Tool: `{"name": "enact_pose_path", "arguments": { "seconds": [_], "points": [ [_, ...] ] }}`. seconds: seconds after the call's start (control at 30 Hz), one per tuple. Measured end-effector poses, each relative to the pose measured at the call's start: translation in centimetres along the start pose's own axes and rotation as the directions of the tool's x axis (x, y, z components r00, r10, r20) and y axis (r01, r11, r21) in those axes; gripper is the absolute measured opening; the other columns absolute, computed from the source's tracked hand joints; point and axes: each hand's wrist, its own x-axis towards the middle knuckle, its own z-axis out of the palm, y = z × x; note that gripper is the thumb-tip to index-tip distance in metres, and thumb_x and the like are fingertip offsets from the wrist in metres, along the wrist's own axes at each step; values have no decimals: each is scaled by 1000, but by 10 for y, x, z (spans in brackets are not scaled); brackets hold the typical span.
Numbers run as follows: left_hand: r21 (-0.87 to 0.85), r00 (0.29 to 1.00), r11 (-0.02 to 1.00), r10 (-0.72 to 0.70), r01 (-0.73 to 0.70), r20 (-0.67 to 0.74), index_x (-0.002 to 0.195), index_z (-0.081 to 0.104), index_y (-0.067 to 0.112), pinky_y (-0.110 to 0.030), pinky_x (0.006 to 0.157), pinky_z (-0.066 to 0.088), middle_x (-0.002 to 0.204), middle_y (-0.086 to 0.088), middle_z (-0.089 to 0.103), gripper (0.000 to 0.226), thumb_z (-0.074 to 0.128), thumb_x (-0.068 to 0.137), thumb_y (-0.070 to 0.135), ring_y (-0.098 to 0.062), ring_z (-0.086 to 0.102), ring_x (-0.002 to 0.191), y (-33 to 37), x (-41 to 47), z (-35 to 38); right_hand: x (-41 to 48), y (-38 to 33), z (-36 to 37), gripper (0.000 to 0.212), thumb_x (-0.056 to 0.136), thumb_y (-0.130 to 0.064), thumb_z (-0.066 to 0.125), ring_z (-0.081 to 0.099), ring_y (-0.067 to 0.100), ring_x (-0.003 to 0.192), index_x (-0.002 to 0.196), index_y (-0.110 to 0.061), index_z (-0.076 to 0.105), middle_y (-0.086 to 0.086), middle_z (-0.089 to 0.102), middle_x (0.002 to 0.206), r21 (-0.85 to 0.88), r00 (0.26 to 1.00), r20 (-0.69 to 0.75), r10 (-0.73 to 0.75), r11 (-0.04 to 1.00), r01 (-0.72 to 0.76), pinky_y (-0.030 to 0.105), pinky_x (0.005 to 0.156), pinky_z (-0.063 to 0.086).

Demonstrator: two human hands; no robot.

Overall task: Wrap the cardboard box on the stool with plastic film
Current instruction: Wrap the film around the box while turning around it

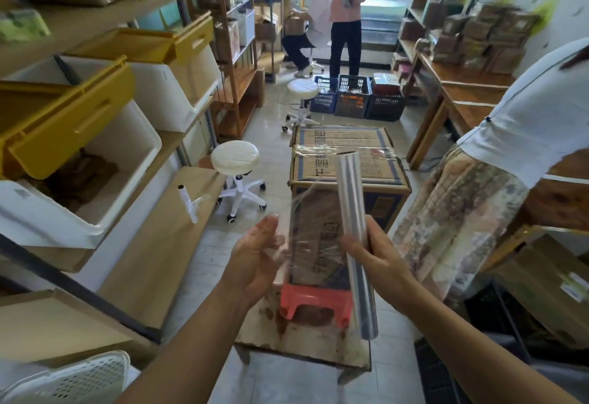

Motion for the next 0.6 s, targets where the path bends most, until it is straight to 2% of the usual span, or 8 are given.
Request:
{"name": "enact_pose_path", "arguments": {
  "seconds": [0.1, 0.17, 0.27, 0.33, 0.4, 0.47, 0.53, 0.6],
  "points": [
    [149, 974, 972, 199, -181, -112, 112, 59, 15, -23, 50, 40, 64, 3, 52, 18, 61, 95, 15, -8, 45, 51, 17, 21, -18, 8, 2, 7, 17, 95, -17, 65, 62, 18, 77, 108, -14, 54, 10, 59, 90, -55, 997, -64, 34, 998, -38, 30, 65, 57],
    [337, 930, 896, 346, -290, -120, 111, 57, 14, -26, 51, 40, 68, 2, 57, 13, 56, 99, 10, -9, 44, 51, 26, 34, -24, 15, 4, 11, 25, 91, -17, 71, 66, 27, 87, 110, -17, 54, 12, 63, 97, -78, 989, -132, 65, 994, -76, 41, 71, 62],
    [611, 852, 688, 522, -393, -40, 102, 55, 16, -26, 59, 42, 80, -1, 66, 7, 57, 99, 10, -6, 51, 59, 36, 61, -31, 27, 9, 20, 37, 88, -10, 72, 65, 9, 94, 115, -23, 51, -4, 64, 102, -126, 975, -193, 106, 983, -131, 24, 70, 59],
    [662, 826, 619, 563, -423, 2, 94, 53, 22, -28, 68, 46, 91, -11, 68, 16, 59, 97, 8, -6, 58, 68, 40, 81, -36, 34, 14, 29, 39, 89, -6, 70, 61, 2, 96, 118, -22, 50, -12, 62, 103, -123, 961, -219, 167, 973, -197, 15, 68, 52],
    [679, 814, 584, 580, -446, 36, 87, 51, 23, -33, 74, 48, 90, -16, 66, 24, 60, 96, 2, -14, 61, 75, 45, 105, -40, 40, 23, 36, 35, 90, -7, 70, 62, 4, 100, 119, -20, 54, -10, 64, 105, -78, 945, -251, 210, 969, -235, 16, 70, 51],
    [704, 819, 548, 568, -451, 83, 80, 52, 22, -43, 76, 52, 85, -18, 64, 32, 55, 93, -7, -28, 63, 77, 50, 129, -44, 43, 31, 44, 33, 89, -7, 70, 65, 6, 100, 118, -18, 59, -8, 68, 105, -32, 927, -294, 234, 967, -254, 15, 68, 53],
    [737, 824, 502, 550, -453, 132, 78, 57, 23, -53, 82, 54, 84, -19, 66, 36, 50, 89, -10, -40, 65, 84, 49, 151, -48, 46, 37, 50, 30, 89, -9, 72, 67, -2, 95, 116, -16, 61, -11, 69, 102, -30, 913, -336, 231, 966, -256, 10, 66, 53],
    [776, 823, 435, 538, -456, 182, 80, 64, 17, -49, 84, 57, 82, -8, 70, 32, 50, 89, -10, -30, 67, 85, 43, 167, -49, 47, 42, 56, 26, 89, -11, 72, 65, -14, 87, 112, -18, 62, -15, 68, 98, -78, 903, -375, 207, 964, -253, 5, 65, 50]
  ]
}}
